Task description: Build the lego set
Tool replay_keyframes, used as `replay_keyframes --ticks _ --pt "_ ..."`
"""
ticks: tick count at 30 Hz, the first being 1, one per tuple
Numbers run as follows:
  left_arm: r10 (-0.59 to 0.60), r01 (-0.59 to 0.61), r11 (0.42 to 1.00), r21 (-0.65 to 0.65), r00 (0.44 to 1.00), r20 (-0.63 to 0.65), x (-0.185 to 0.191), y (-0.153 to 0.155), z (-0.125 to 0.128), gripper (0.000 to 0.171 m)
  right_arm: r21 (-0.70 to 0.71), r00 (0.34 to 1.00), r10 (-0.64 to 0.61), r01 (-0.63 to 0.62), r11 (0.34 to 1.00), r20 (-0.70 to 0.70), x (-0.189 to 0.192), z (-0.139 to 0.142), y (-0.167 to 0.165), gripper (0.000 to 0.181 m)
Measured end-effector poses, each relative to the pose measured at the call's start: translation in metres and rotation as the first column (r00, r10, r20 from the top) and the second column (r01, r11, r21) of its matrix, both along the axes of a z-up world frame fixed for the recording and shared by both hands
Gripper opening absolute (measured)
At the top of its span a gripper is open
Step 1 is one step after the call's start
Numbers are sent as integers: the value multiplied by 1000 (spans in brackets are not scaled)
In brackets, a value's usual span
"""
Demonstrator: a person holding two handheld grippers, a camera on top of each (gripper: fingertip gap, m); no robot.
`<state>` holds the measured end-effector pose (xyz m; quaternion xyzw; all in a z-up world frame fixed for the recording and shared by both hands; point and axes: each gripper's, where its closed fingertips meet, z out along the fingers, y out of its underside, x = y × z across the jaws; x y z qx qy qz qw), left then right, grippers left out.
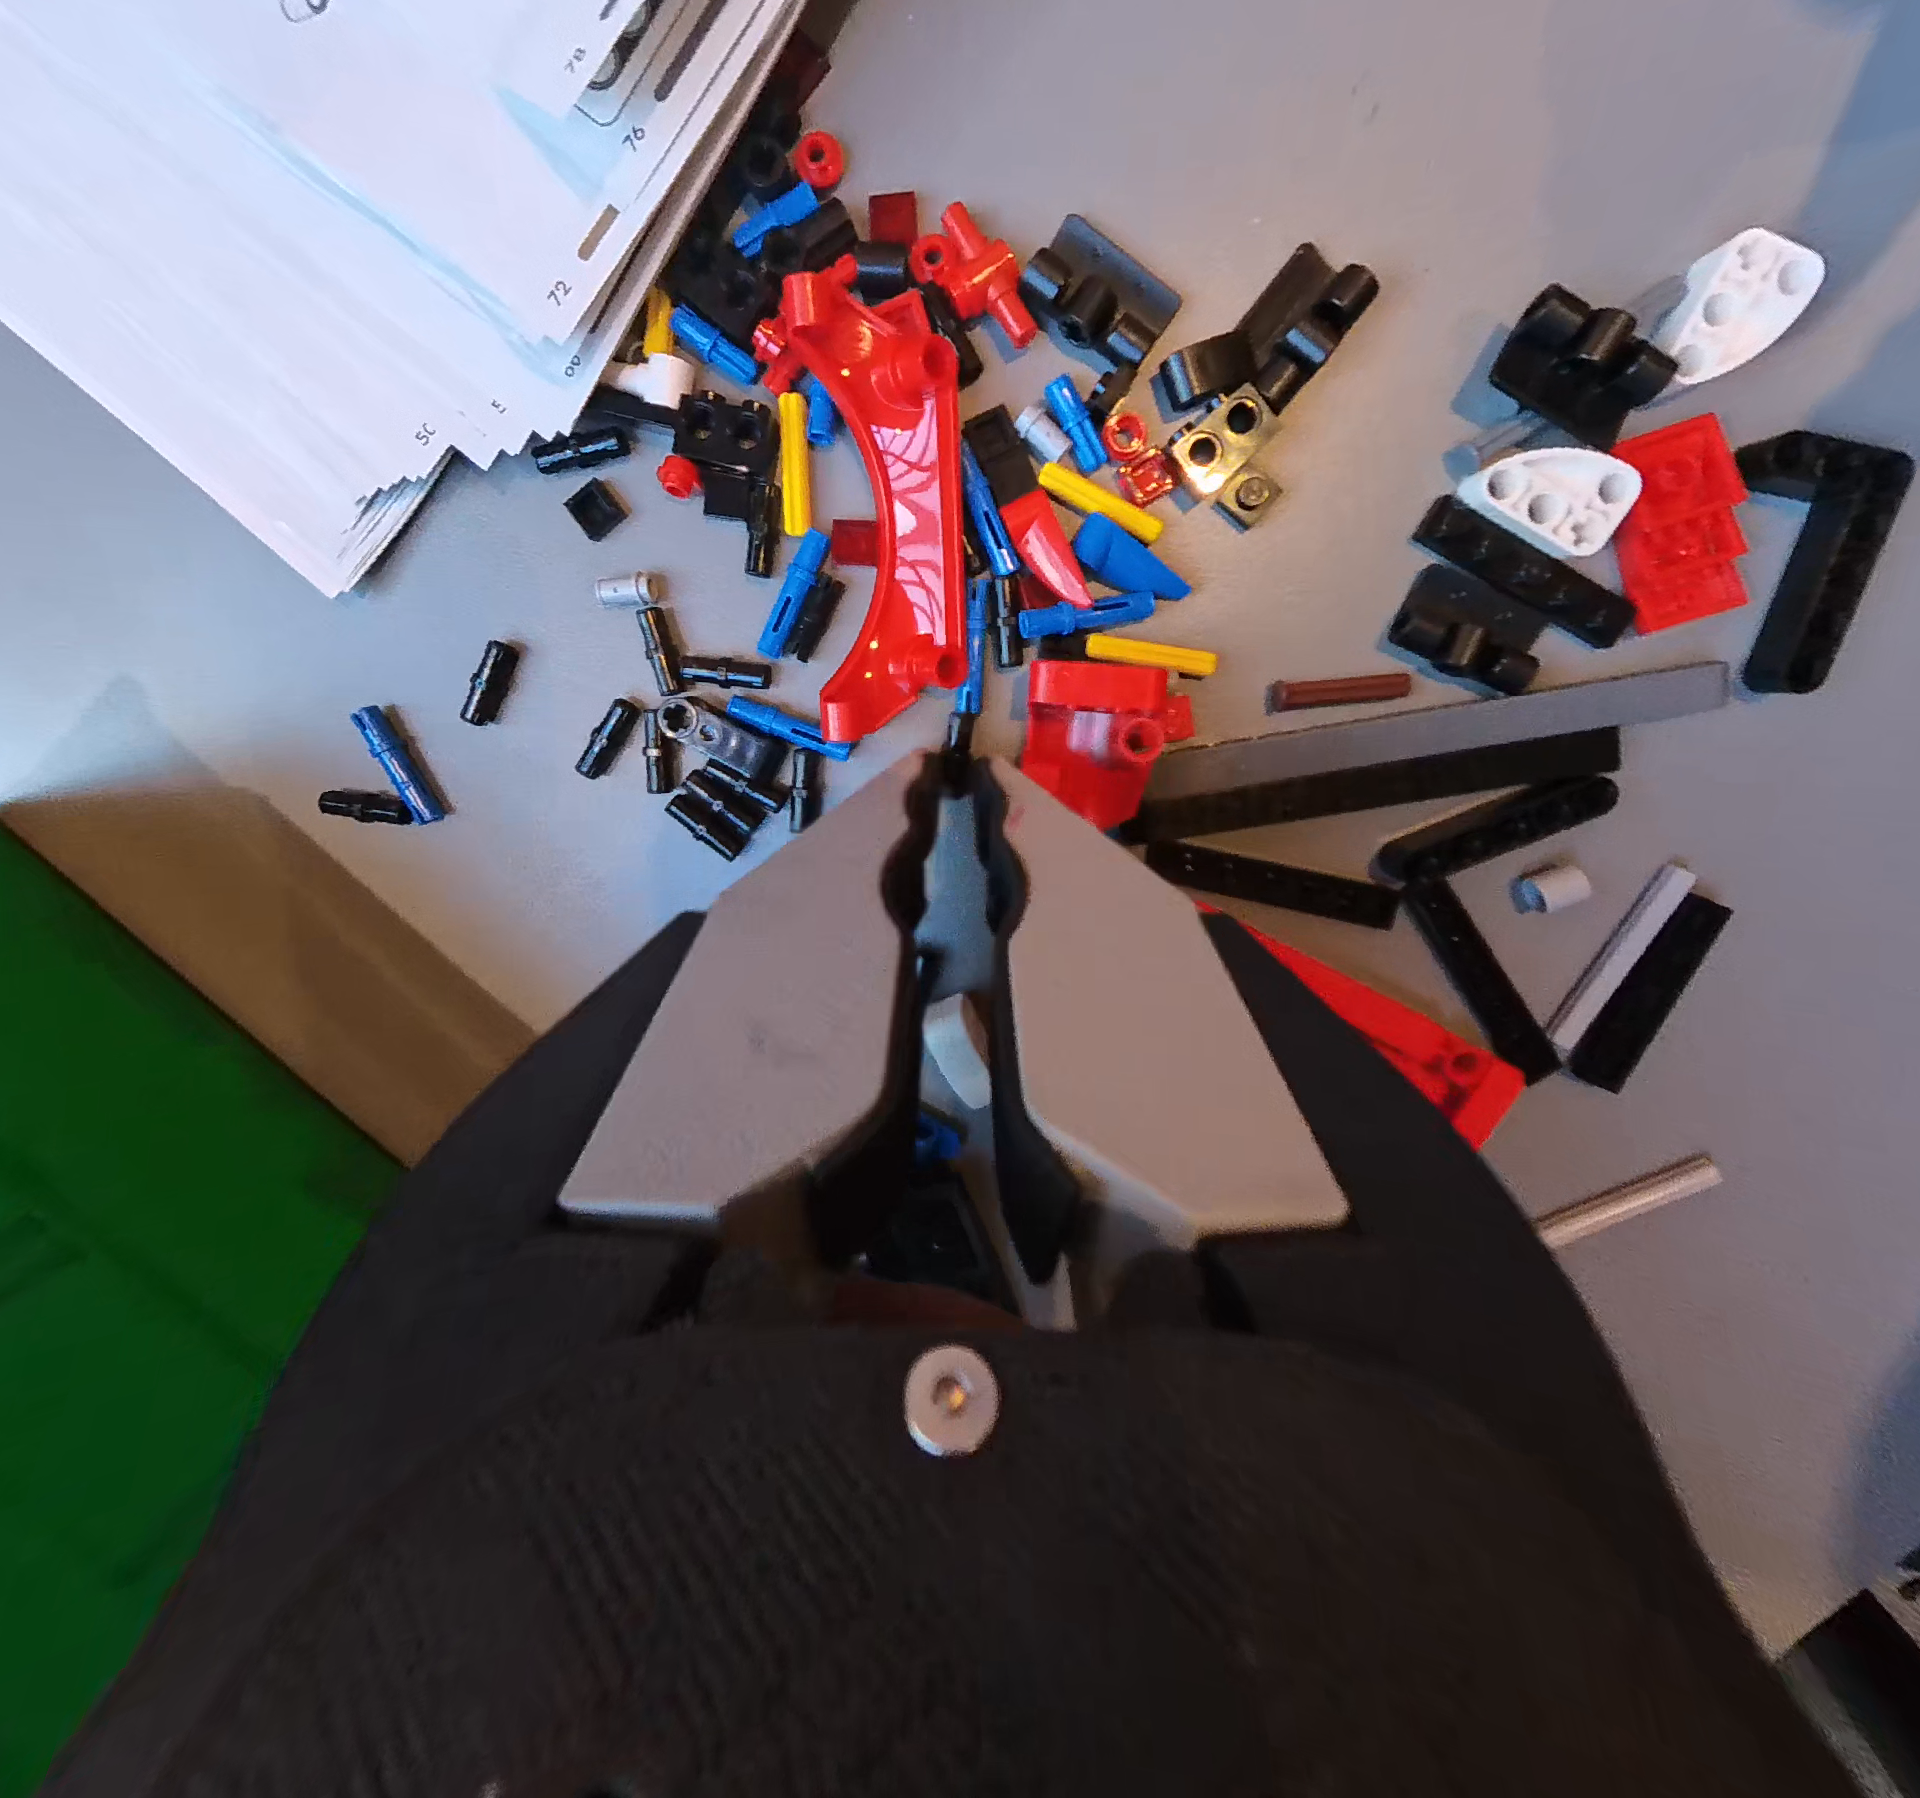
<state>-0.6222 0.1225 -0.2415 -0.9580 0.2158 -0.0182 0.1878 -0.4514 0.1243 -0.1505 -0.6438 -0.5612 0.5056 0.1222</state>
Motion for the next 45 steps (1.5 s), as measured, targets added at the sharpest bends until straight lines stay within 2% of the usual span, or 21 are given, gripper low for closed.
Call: replay_keyframes --ticks 13,16,18,21,23,25,32,34,36,39,42,43,45 --pt "6 -6 999 43 1000 7 -5 0 10 1 -6 1000 -1 1 1000 -4 4 0 0 23" --pt "3 -3 999 42 1000 0 -6 1 11 12 -6 1000 0 0 1000 -5 4 -1 0 23" --pt "-2 2 999 46 1000 -5 -6 2 11 1 -6 1000 -1 1 1000 -5 4 -1 0 23" --pt "5 -5 999 35 1000 -4 -8 1 10 2 -8 1000 -2 2 1000 -4 5 -1 0 23" --pt "7 -7 1000 28 1000 -6 -9 0 8 9 -7 1000 -2 2 1000 -3 5 -1 0 23" --pt "4 -4 1000 22 1000 0 -9 -2 7 1 -9 1000 -3 3 1000 -3 5 -2 1 23" --pt "18 -18 1000 21 1000 -15 -14 -4 3 1 -10 1000 4 -4 1000 -6 5 -1 -1 22" --pt "22 -20 998 53 999 -44 -16 -3 8 1 -7 1000 8 -9 1000 -11 4 0 -2 22" --pt "-3 15 989 146 996 -84 -12 1 24 1 4 1000 8 -8 1000 -23 4 2 -2 22" --pt "-139 164 919 358 986 -95 32 0 59 1 5 999 5 -4 1000 -54 5 8 -3 19" --pt "-292 329 775 540 944 -156 92 -13 85 1 -11 996 10 -11 1000 -87 2 14 -6 17" --pt "-302 360 727 585 933 -198 106 -16 91 1 -13 996 12 -13 1000 -92 0 15 -8 17" --pt "-326 394 671 627 917 -228 131 -23 97 1 -17 996 22 -23 1000 -87 -2 12 -13 18"
